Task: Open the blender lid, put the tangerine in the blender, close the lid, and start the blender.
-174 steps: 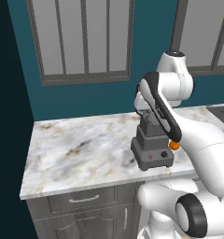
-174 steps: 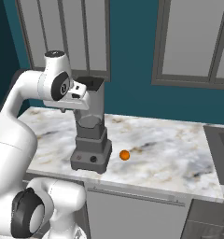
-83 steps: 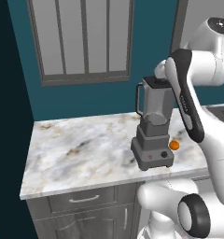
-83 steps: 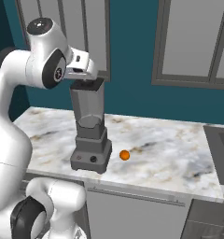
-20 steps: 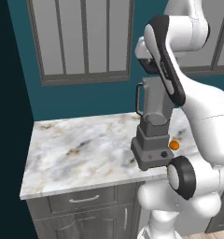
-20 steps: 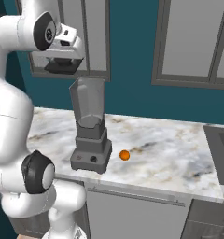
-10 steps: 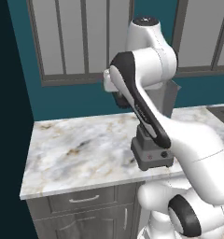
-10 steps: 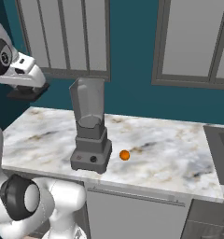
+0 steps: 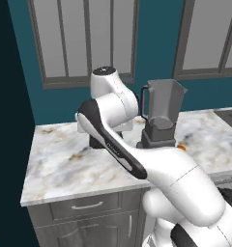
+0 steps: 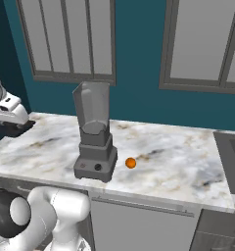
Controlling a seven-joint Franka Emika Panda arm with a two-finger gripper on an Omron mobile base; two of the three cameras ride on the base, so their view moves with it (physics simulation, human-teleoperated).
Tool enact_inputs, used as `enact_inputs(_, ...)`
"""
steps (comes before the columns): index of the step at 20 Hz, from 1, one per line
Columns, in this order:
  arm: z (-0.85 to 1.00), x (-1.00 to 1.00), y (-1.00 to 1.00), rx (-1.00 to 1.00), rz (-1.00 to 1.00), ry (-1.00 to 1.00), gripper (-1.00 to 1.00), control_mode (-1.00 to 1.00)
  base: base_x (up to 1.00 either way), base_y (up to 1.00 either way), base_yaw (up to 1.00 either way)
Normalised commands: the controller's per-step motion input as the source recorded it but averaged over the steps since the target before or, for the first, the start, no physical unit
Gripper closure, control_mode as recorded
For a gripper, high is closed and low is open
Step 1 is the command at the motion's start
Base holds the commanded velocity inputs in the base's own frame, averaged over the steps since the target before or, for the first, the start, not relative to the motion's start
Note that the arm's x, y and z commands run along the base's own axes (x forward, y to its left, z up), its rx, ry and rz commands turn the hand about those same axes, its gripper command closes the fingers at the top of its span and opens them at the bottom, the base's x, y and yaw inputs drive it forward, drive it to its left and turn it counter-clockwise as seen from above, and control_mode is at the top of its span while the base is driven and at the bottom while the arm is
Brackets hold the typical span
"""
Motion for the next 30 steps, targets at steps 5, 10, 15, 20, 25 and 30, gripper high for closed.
enact_inputs(5,-0.99,0.72,0.14,0.00,-0.02,0.15,1.00,-1.00,0.00,0.00,0.00)
enact_inputs(10,-0.93,0.45,0.01,0.00,0.00,0.05,1.00,-1.00,0.00,0.00,0.00)
enact_inputs(15,-0.84,0.28,0.01,0.00,0.00,-0.01,1.00,-1.00,0.00,0.00,0.00)
enact_inputs(20,-0.71,0.30,0.00,0.00,0.00,-0.06,1.00,-1.00,0.00,0.00,0.00)
enact_inputs(25,-0.52,0.28,0.03,0.00,0.00,-0.06,1.00,-1.00,0.00,0.00,0.00)
enact_inputs(30,-0.48,0.16,0.01,0.00,-0.01,-0.04,-1.00,-1.00,0.00,0.00,0.00)
